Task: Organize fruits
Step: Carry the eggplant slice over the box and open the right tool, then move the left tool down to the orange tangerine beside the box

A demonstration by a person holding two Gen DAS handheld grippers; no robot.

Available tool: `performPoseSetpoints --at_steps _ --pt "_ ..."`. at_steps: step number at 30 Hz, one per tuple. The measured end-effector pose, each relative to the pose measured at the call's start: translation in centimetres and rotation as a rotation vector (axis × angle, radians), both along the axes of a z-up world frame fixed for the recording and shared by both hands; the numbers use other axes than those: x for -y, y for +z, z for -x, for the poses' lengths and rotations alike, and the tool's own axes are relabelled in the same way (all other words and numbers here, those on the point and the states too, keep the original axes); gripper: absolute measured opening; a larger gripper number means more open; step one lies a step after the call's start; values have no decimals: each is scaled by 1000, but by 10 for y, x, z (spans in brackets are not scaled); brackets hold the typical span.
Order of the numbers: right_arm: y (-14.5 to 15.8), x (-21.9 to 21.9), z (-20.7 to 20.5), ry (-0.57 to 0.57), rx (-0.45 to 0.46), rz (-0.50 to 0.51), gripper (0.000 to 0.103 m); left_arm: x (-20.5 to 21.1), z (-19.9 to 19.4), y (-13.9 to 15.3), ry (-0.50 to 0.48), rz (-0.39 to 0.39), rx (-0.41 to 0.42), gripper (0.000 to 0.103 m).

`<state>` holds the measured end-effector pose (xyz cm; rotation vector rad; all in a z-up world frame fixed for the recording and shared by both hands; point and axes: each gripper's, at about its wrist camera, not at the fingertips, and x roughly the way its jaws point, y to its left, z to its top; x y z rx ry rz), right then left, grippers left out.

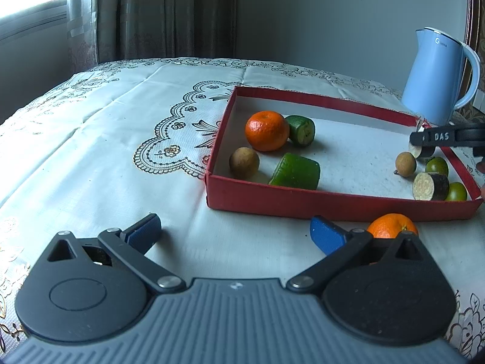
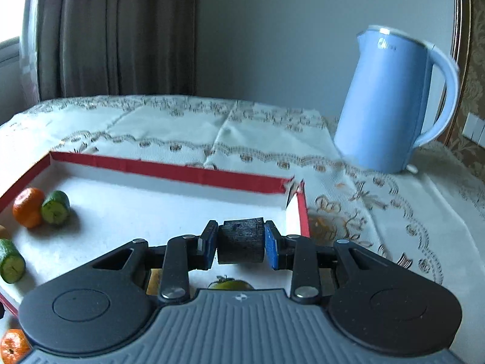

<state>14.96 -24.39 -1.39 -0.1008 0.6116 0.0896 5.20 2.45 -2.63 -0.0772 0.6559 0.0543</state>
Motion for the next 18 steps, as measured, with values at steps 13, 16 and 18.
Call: performPoseSetpoints --at_steps 13,16,18 --pt "25 39 112 -24 162 -156 55 1 1 0 -1 -5 -3 103" --pt "14 44 144 -57 173 -173 62 1 0 0 -1 -5 -3 103" --pt "6 46 157 -67 155 -180 62 0 0 0 -1 -6 -3 103"
